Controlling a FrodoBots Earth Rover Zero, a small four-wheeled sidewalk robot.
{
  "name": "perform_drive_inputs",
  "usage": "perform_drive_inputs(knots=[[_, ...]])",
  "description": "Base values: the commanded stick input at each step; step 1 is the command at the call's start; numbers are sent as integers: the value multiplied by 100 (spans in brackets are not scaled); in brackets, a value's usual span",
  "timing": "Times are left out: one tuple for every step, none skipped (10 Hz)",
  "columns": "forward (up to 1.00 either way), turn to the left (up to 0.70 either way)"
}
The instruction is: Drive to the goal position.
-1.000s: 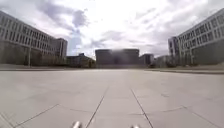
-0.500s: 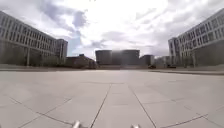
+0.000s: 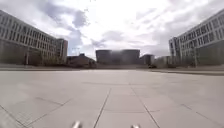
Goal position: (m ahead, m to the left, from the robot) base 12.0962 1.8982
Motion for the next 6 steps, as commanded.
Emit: perform_drive_inputs(knots=[[70, 0], [70, 0], [70, 0], [70, 0], [70, 0], [70, 0]])
